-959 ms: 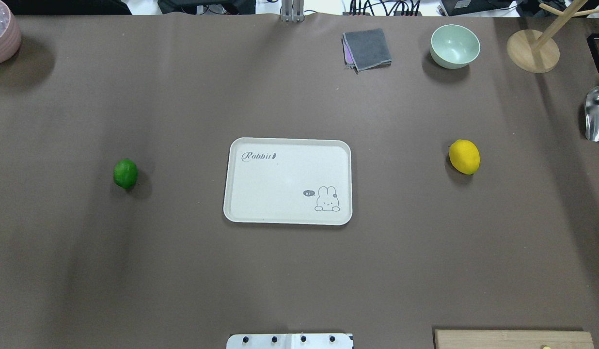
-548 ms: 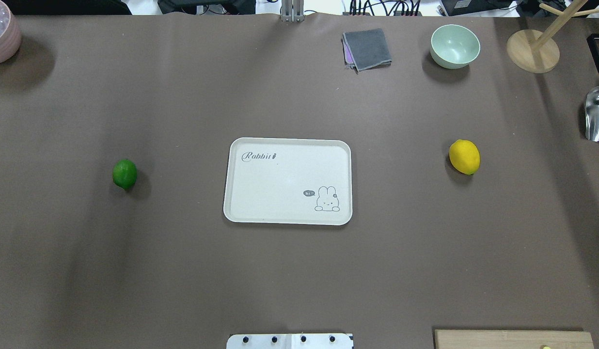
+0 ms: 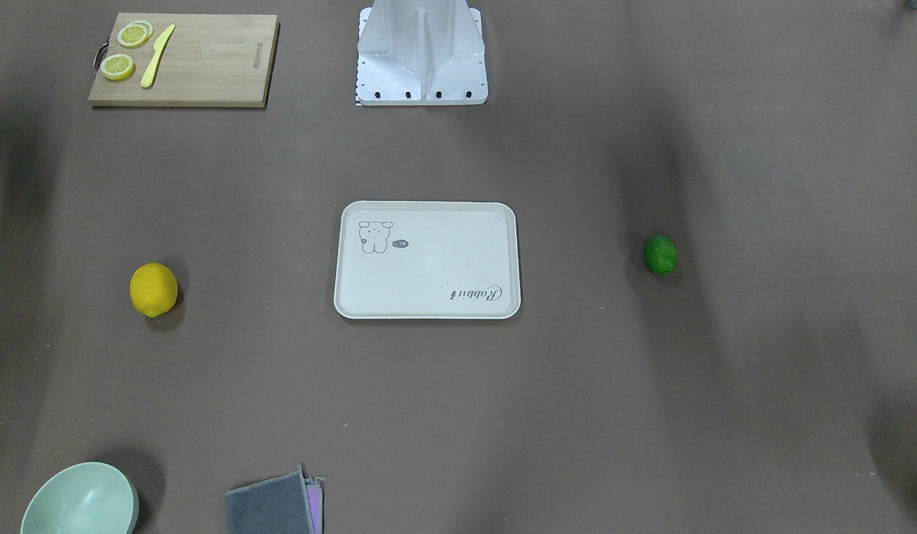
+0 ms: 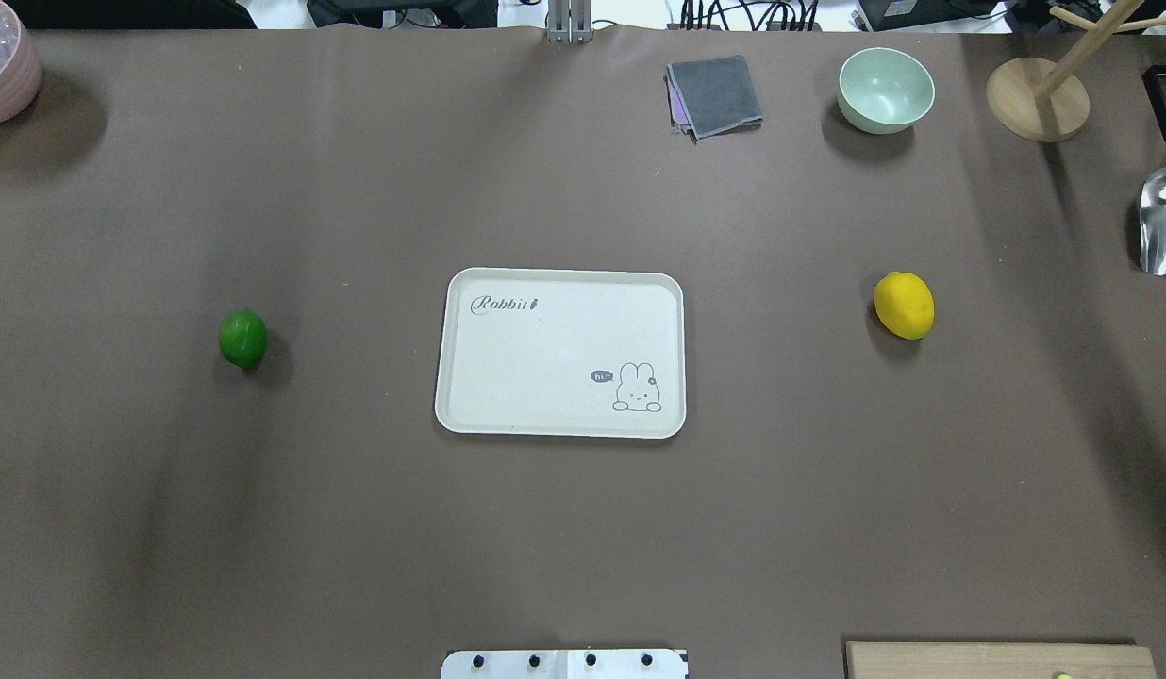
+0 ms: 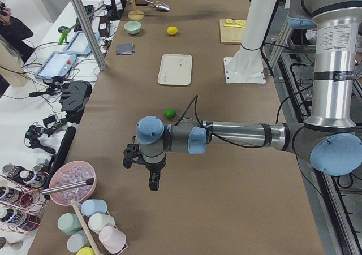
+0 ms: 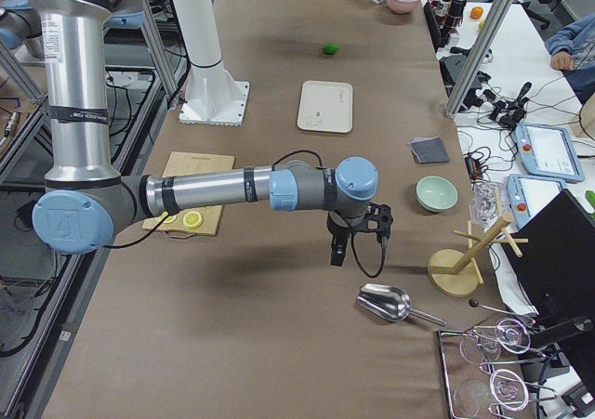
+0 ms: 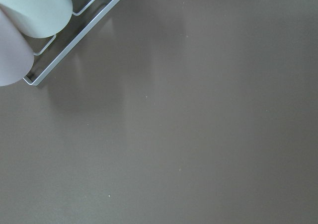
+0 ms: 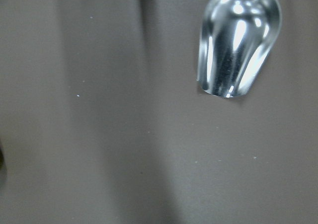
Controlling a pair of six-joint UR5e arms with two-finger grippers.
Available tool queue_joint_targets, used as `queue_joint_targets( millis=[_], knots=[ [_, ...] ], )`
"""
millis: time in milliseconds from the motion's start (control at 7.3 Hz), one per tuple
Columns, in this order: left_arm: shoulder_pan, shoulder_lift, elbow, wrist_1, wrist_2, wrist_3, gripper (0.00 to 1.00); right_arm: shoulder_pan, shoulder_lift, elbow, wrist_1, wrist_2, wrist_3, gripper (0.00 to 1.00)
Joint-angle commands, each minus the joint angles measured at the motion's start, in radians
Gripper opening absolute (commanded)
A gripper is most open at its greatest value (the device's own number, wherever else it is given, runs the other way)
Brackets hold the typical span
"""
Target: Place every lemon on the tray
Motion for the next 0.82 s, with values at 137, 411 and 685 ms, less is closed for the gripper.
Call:
queue_joint_targets(
  millis=[137,411,685],
  knots=[
    [0.066,-0.057,-0.001,-0.001,-0.062,-0.085,0.98,-0.229,0.149,-0.016,0.012,0.017,0.209,1.00],
    [0.149,-0.118,-0.008,-0.013,-0.064,-0.211,0.98,-0.332,0.235,-0.058,0.017,-0.002,0.277,1.00],
    [0.280,-0.184,-0.031,-0.027,-0.075,-0.480,0.98,-0.364,0.320,-0.164,0.084,-0.016,0.280,1.00]
  ],
)
